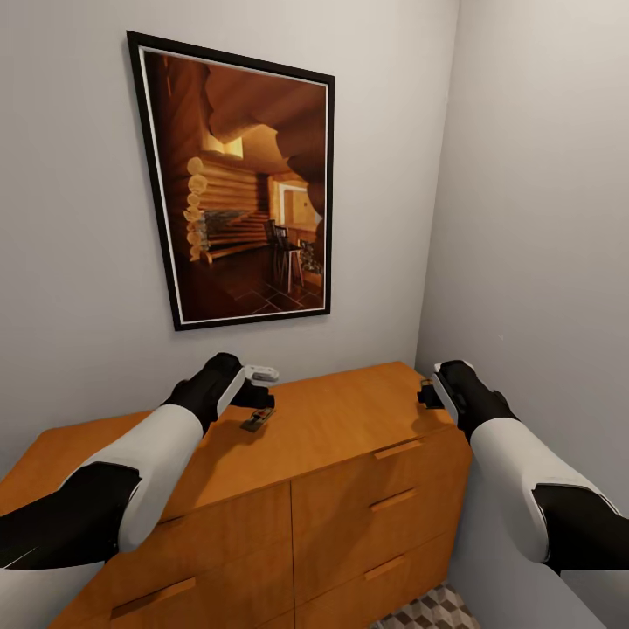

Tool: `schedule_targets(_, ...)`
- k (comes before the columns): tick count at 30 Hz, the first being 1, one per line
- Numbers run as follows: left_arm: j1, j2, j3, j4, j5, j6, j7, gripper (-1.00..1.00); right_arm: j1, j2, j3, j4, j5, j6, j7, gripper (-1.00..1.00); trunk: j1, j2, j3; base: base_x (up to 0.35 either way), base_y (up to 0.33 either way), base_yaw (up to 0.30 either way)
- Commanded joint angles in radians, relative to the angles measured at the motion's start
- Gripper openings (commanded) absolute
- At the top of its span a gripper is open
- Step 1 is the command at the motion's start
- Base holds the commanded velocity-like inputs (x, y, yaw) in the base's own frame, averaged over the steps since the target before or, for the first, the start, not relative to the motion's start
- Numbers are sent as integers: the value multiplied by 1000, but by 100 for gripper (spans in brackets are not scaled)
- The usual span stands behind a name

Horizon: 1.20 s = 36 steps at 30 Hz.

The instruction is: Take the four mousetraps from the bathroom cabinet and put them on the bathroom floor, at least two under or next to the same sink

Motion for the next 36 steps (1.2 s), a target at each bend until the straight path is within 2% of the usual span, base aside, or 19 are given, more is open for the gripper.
schedule_targets(1,-1,1,-6,0,0,4,-3,100,-1,1,-5,-1,7,4,4,-100,0,-1,-1,0,0,0)
schedule_targets(19,-1,8,-6,61,1,-2,-9,100,-1,-2,-6,-1,7,0,4,-100,0,-1,-1,0,0,0)
schedule_targets(36,-1,23,-6,66,0,-2,-10,100,-1,-7,-6,-1,6,0,6,-100,0,-1,-1,0,0,0)
